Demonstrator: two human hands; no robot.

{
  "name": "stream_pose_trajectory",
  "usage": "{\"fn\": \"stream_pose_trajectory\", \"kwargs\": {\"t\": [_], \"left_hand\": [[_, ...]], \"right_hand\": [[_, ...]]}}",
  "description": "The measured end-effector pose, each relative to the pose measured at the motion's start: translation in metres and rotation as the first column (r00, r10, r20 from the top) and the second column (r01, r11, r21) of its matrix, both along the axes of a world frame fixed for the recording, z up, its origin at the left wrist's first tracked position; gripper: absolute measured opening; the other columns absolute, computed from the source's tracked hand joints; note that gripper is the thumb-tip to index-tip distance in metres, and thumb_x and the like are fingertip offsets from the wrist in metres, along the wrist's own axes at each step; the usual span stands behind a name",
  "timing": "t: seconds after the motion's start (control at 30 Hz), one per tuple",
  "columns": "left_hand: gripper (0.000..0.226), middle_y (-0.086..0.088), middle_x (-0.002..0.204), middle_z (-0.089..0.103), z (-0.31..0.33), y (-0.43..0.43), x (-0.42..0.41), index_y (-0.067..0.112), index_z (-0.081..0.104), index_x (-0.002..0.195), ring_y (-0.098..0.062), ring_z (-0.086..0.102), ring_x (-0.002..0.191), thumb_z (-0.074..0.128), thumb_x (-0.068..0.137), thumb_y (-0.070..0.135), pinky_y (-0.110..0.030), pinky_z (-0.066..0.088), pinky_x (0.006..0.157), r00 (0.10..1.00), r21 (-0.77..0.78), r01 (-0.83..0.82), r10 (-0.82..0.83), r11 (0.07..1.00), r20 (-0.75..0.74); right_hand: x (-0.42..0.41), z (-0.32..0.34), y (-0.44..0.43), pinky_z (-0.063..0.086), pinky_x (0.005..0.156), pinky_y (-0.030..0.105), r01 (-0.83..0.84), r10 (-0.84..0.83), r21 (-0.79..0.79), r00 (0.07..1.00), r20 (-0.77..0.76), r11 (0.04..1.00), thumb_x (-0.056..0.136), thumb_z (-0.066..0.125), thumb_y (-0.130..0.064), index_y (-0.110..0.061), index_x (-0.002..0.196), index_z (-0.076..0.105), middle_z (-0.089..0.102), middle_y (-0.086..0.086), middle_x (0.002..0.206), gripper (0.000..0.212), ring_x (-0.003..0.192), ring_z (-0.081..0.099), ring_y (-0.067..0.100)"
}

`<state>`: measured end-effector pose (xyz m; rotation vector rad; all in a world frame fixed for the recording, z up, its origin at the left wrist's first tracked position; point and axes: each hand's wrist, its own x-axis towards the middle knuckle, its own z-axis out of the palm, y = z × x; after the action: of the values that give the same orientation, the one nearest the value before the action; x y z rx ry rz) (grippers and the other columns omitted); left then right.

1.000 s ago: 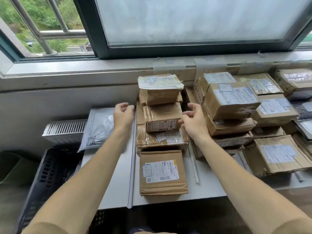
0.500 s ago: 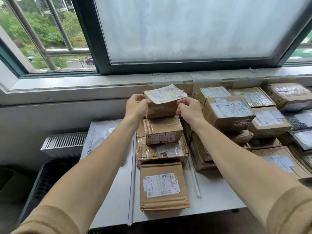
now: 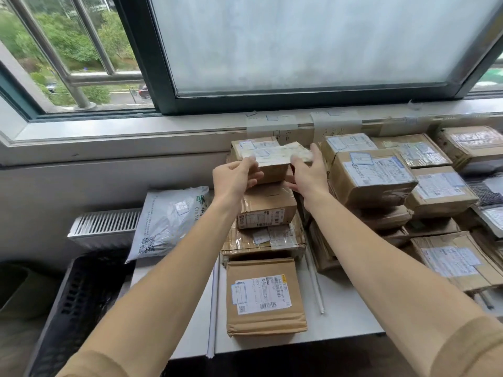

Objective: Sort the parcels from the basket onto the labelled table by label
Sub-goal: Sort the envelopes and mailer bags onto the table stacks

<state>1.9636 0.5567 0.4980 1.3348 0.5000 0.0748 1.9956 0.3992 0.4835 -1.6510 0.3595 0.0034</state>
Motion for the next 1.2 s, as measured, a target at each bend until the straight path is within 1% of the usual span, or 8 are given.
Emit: {"fn": "stream_pose_trajectory", "kwargs": {"t": [0.1,0.27,0.4,0.57,0.67,0.83,0.97,1.2], "left_hand": [[0.016,-0.008,0.078,0.078,-0.019,0.010,-0.040,0.006,0.076,0.081,-0.021,0.077,0.072,0.078,0.091,0.019,-0.021,0.051,0.056,1.000,0.039,0.015,-0.015,0.999,0.001],[0.024,-0.014,0.070,0.074,-0.060,0.024,-0.110,0.001,0.073,0.074,-0.015,0.070,0.060,0.074,0.094,0.014,-0.019,0.049,0.053,0.996,0.175,0.087,-0.086,0.981,-0.009],[0.021,-0.015,0.070,0.075,-0.109,0.040,-0.143,0.001,0.074,0.075,-0.014,0.072,0.061,0.074,0.093,0.011,-0.021,0.051,0.057,0.973,0.297,0.222,-0.194,0.929,-0.123],[0.009,-0.001,0.073,0.075,-0.151,0.051,-0.150,0.015,0.078,0.081,-0.011,0.069,0.068,0.076,0.089,0.012,-0.023,0.051,0.065,0.905,0.356,0.409,-0.322,0.841,-0.278],[0.011,0.003,0.091,0.077,-0.157,0.052,-0.146,0.017,0.078,0.100,-0.011,0.069,0.079,0.076,0.090,0.020,-0.026,0.056,0.076,0.853,0.374,0.509,-0.397,0.776,-0.337],[0.027,0.002,0.110,0.072,-0.155,0.052,-0.147,0.022,0.072,0.122,-0.013,0.067,0.103,0.069,0.096,0.026,-0.032,0.055,0.095,0.778,0.391,0.624,-0.495,0.676,-0.387],[0.030,0.003,0.114,0.069,-0.152,0.054,-0.167,0.024,0.070,0.127,-0.012,0.065,0.104,0.067,0.097,0.026,-0.037,0.056,0.095,0.823,0.409,0.565,-0.449,0.717,-0.349],[0.028,-0.002,0.117,0.069,-0.132,0.067,-0.231,0.018,0.068,0.126,-0.020,0.069,0.103,0.065,0.098,0.018,-0.032,0.057,0.085,0.902,0.362,0.402,-0.295,0.841,-0.315]], "right_hand": [[-0.023,-0.012,-0.004,0.049,0.110,0.045,0.124,-0.120,-0.043,0.990,0.075,0.991,0.098,0.059,-0.038,-0.035,0.155,0.036,0.046,-0.005,0.156,0.062,0.135,0.051,0.017],[-0.095,-0.051,-0.008,0.054,0.100,0.033,0.166,-0.152,-0.088,0.977,0.152,0.982,0.095,0.063,-0.011,-0.028,0.126,0.061,0.067,-0.010,0.121,0.036,0.115,0.063,0.009],[-0.143,-0.101,-0.015,0.053,0.101,0.034,0.028,-0.022,-0.187,0.999,0.034,0.982,0.095,0.065,-0.008,-0.026,0.132,0.059,0.068,-0.009,0.121,0.042,0.116,0.064,0.012],[-0.161,-0.130,-0.021,0.036,0.121,0.042,-0.188,0.130,-0.312,0.972,-0.197,0.931,0.099,0.060,-0.014,-0.024,0.151,0.048,0.053,-0.006,0.152,0.055,0.142,0.046,0.016],[-0.154,-0.129,-0.025,0.025,0.126,0.036,-0.388,0.284,-0.393,0.911,-0.298,0.834,0.100,0.057,-0.010,-0.023,0.160,0.034,0.038,-0.004,0.163,0.066,0.151,0.033,0.017],[-0.136,-0.127,-0.037,0.038,0.117,0.039,-0.522,0.311,-0.542,0.845,-0.436,0.659,0.093,0.063,-0.018,-0.033,0.164,0.021,0.038,0.003,0.162,0.084,0.144,0.044,0.026],[-0.156,-0.119,-0.039,0.044,0.110,0.044,-0.459,0.282,-0.657,0.888,-0.364,0.598,0.094,0.061,-0.022,-0.035,0.163,0.023,0.041,0.002,0.158,0.080,0.138,0.048,0.027],[-0.213,-0.096,0.025,0.035,0.111,0.031,-0.364,0.391,-0.585,0.916,-0.085,0.725,0.099,0.057,-0.010,-0.016,0.152,0.047,0.053,0.000,0.147,0.054,0.137,0.047,0.020]]}}
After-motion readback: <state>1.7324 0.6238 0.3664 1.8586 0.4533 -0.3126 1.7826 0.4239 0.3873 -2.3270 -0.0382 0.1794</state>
